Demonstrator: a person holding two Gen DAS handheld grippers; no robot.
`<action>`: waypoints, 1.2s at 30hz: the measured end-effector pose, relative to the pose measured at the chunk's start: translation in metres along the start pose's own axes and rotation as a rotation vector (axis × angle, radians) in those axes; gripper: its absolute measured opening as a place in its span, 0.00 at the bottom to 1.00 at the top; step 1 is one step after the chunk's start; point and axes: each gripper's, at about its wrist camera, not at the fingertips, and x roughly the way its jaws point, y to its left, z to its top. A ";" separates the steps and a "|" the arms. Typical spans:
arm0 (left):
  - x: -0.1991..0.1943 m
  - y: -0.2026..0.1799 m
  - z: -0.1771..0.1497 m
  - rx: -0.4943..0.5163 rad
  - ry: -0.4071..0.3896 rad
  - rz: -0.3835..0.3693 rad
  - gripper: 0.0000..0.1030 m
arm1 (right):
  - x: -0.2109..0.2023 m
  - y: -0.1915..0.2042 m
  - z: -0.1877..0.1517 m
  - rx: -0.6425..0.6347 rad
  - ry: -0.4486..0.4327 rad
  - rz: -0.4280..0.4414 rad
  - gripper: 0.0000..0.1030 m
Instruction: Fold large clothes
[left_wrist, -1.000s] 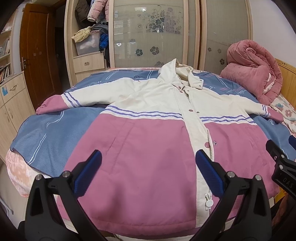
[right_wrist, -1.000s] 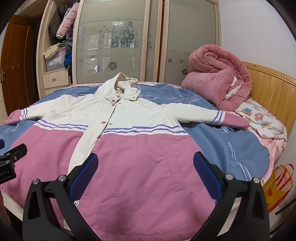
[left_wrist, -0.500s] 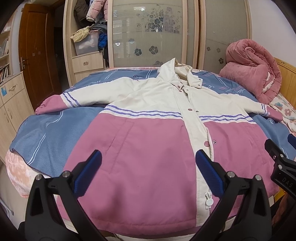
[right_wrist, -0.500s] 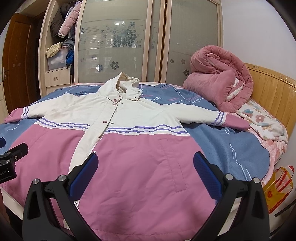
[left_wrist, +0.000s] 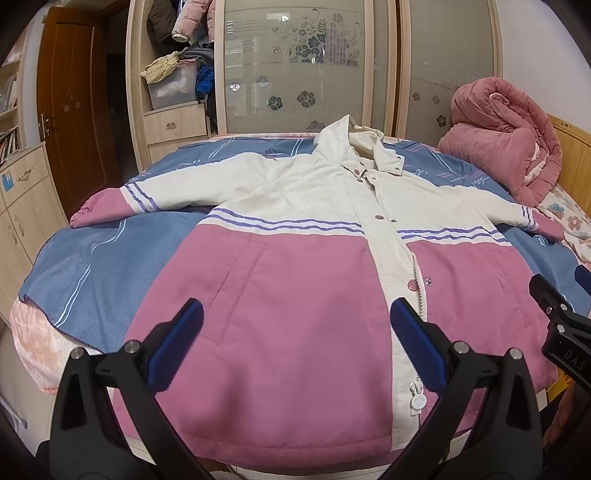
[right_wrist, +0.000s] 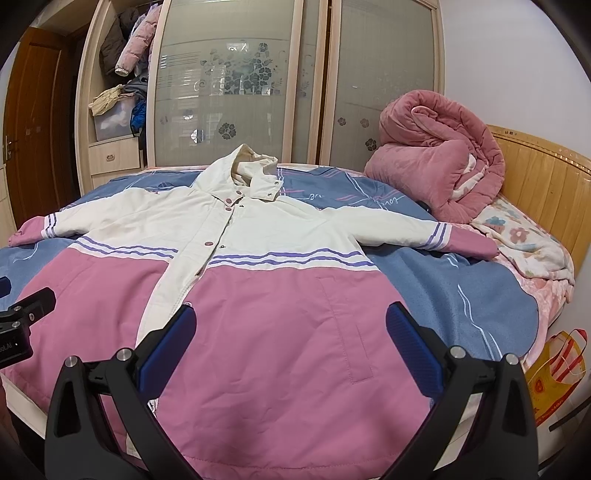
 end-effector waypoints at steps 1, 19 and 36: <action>0.000 -0.001 0.000 0.004 -0.002 0.004 0.98 | 0.000 0.000 0.000 0.001 0.000 0.002 0.99; 0.000 0.000 0.004 0.040 0.006 -0.033 0.98 | 0.001 -0.003 0.002 0.012 -0.013 0.004 0.99; 0.001 0.272 0.022 -0.718 -0.207 -0.233 0.98 | 0.012 -0.011 -0.003 0.062 -0.037 0.101 0.99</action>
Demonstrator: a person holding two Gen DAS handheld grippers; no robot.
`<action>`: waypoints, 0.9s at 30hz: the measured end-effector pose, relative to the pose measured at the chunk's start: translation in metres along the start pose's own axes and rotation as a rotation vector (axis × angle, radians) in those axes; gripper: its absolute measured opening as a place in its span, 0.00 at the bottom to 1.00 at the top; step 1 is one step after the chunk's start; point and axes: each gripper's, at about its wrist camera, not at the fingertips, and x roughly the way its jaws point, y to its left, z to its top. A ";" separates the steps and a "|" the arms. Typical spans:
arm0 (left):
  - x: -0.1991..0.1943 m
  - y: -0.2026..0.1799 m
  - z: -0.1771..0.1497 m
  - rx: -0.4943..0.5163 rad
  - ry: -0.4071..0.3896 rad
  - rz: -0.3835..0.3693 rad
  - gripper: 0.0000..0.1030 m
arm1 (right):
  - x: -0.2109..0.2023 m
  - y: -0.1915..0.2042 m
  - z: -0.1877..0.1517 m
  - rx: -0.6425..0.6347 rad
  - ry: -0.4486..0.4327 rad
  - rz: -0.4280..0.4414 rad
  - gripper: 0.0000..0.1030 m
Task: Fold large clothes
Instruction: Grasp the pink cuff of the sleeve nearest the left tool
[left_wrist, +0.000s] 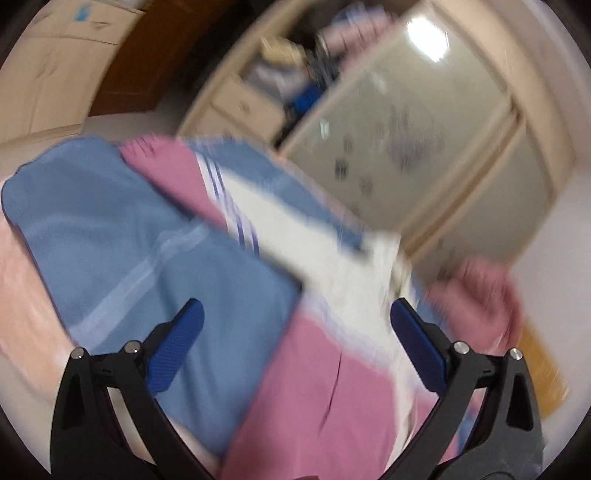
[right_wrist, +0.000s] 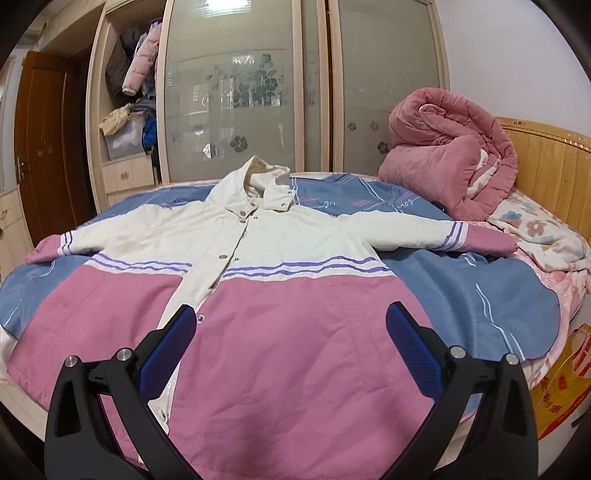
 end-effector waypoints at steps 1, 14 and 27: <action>0.000 0.012 0.012 -0.053 -0.023 -0.014 0.98 | 0.006 -0.001 -0.002 0.006 0.009 0.003 0.99; 0.106 0.155 0.109 -0.485 0.114 -0.067 0.98 | 0.019 -0.003 -0.001 0.005 0.043 0.046 0.99; 0.192 0.189 0.137 -0.486 0.134 0.153 0.79 | 0.034 0.012 -0.007 -0.032 0.075 0.041 0.99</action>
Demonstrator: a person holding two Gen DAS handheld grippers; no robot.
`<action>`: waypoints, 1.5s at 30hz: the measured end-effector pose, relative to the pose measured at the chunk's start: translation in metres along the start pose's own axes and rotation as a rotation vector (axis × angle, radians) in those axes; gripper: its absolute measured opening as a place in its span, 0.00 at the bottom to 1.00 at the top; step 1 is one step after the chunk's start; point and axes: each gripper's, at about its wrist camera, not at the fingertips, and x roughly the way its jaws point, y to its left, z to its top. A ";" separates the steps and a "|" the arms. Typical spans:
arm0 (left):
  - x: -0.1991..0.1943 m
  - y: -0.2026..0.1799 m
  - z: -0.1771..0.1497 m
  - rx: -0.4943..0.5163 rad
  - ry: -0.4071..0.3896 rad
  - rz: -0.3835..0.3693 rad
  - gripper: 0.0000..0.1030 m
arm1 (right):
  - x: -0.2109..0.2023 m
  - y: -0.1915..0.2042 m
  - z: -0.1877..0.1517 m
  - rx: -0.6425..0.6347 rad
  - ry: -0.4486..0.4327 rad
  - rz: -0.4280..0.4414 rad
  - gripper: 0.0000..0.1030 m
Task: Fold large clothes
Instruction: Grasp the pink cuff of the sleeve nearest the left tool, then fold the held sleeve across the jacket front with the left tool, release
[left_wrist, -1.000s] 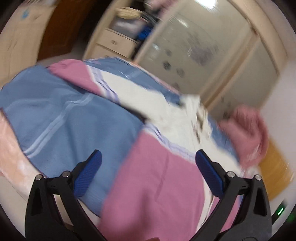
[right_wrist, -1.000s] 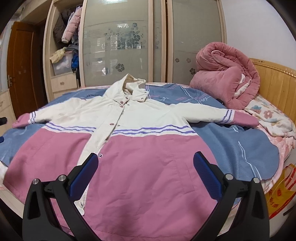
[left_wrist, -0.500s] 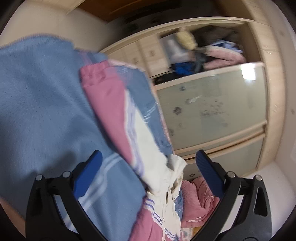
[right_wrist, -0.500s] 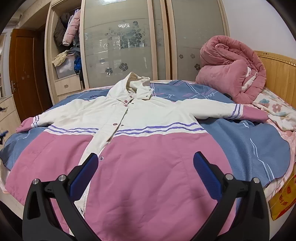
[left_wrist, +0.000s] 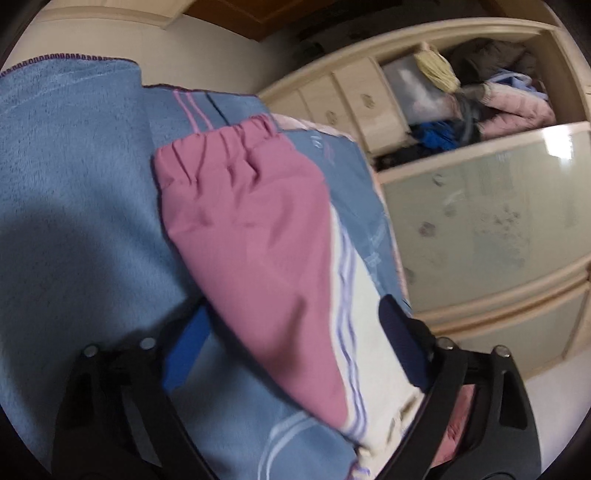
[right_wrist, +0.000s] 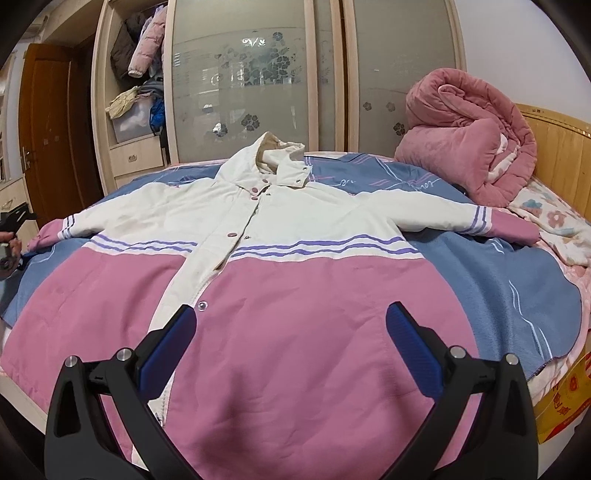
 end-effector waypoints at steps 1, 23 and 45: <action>0.003 0.000 0.002 0.001 -0.015 0.011 0.72 | 0.001 0.002 0.000 -0.005 0.003 0.000 0.99; -0.026 -0.187 -0.034 0.691 -0.285 -0.030 0.06 | 0.003 0.001 0.001 -0.011 0.006 0.008 0.99; 0.140 -0.220 -0.340 0.794 0.358 0.034 0.45 | -0.005 -0.020 0.004 0.038 -0.002 0.013 0.99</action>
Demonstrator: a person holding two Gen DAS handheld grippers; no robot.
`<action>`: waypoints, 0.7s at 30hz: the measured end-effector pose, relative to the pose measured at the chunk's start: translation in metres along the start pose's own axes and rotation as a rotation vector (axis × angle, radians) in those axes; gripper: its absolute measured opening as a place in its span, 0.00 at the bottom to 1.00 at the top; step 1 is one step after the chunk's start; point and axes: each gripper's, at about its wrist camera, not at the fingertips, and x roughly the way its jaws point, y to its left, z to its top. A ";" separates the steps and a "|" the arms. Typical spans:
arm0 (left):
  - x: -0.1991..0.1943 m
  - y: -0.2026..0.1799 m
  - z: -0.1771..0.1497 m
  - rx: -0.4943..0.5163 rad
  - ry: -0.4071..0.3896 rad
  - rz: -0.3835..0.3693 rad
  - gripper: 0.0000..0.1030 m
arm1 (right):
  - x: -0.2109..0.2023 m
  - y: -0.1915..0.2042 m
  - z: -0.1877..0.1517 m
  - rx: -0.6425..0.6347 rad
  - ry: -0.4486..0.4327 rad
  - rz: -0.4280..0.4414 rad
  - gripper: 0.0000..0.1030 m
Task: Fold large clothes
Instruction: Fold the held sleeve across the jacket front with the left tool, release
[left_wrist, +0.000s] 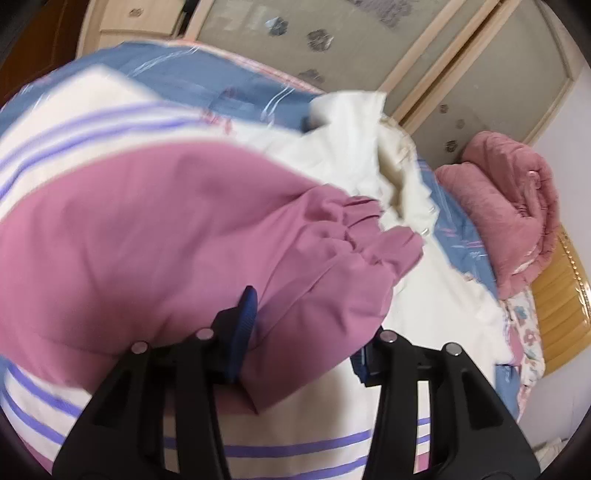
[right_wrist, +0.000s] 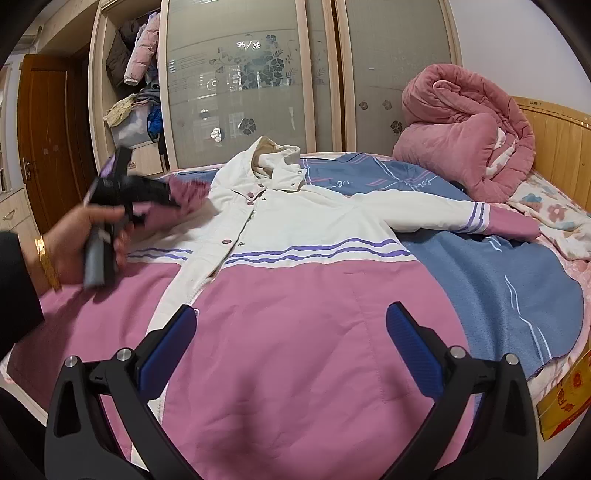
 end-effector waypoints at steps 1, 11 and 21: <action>-0.003 0.001 -0.006 0.009 0.005 -0.016 0.46 | 0.000 0.000 0.000 0.000 0.003 0.001 0.99; -0.052 -0.005 -0.017 -0.017 -0.087 -0.290 0.98 | 0.010 0.016 -0.002 -0.037 0.032 0.013 0.99; -0.099 -0.034 -0.002 0.059 -0.255 -0.132 0.98 | 0.012 0.011 -0.005 -0.021 0.044 0.006 0.99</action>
